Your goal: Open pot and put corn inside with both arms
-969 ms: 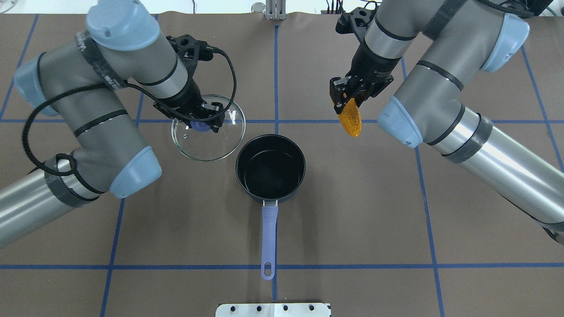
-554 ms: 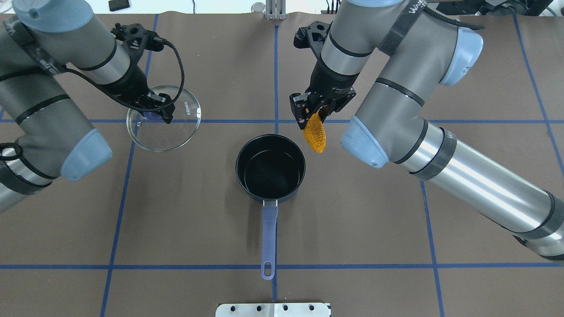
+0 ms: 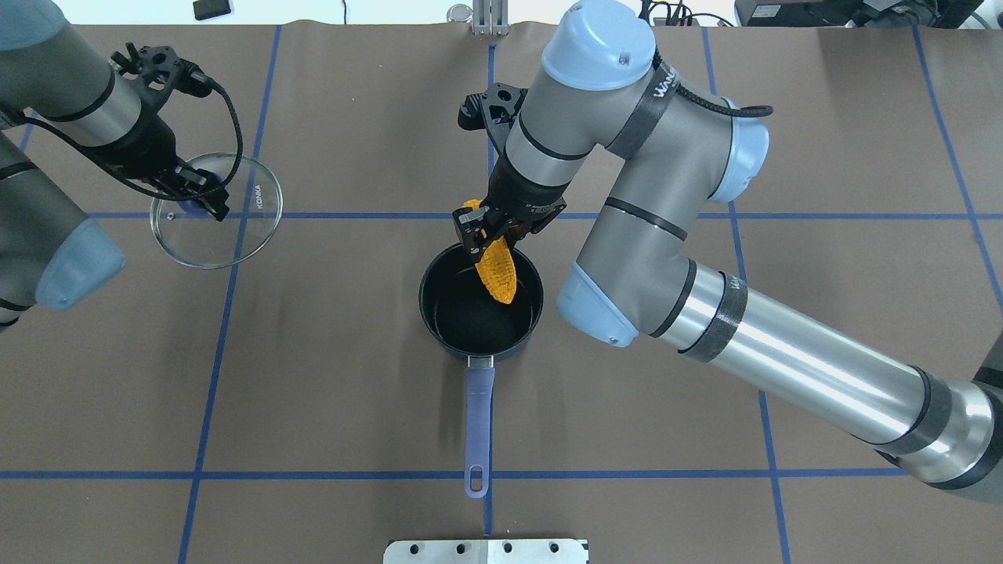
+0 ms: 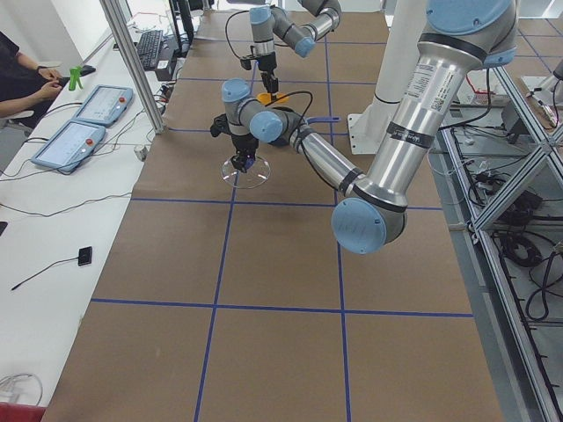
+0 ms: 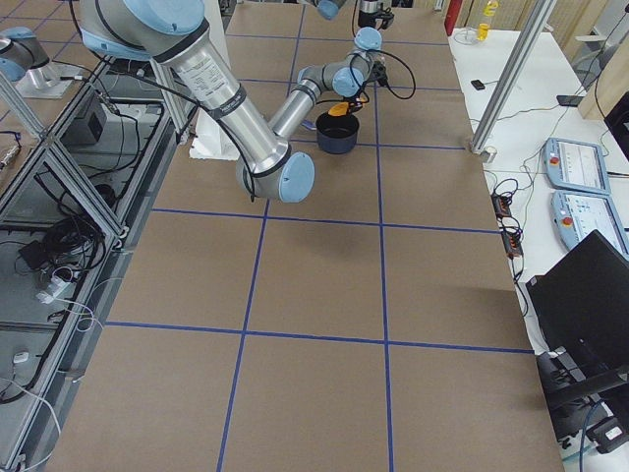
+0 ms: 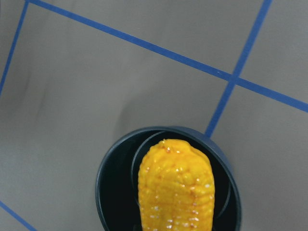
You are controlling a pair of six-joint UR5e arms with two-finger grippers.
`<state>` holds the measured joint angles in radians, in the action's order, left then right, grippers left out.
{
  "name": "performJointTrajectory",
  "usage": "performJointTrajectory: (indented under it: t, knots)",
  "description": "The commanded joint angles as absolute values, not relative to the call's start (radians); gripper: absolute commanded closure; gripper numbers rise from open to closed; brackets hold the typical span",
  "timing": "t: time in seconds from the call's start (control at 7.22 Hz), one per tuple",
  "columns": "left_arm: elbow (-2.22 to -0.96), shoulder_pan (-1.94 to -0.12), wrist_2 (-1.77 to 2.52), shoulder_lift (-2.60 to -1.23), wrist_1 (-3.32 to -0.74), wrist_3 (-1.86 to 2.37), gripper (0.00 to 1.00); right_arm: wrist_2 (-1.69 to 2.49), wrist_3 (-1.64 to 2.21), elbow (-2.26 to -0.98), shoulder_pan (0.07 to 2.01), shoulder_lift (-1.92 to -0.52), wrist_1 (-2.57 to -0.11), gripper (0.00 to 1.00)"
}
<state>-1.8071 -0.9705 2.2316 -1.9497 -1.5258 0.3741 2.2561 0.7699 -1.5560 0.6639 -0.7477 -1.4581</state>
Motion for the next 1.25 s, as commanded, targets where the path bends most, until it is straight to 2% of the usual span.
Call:
performJointTrajectory:
  t: [0.0,0.14,0.83,1.11]
  knots:
    - [-1.807,-0.983,2.232,-1.915,-1.528,0.324,0.45,2.232,0.784,-1.543,0.634,-0.752,-1.428,0.35]
    - [-1.807,-0.988,2.233,-1.911,-1.528,0.321,0.45,2.232,0.785,-1.545,0.634,-0.752,-1.428,0.00]
    - [-1.783,-0.986,2.255,-1.665,-1.725,0.276,0.45,2.229,0.796,-1.568,0.637,-0.747,-1.425,0.00]
    - [-1.673,-0.980,2.256,-1.655,-1.858,0.287,0.44,2.227,0.796,-1.568,0.638,-0.749,-1.425,0.00]
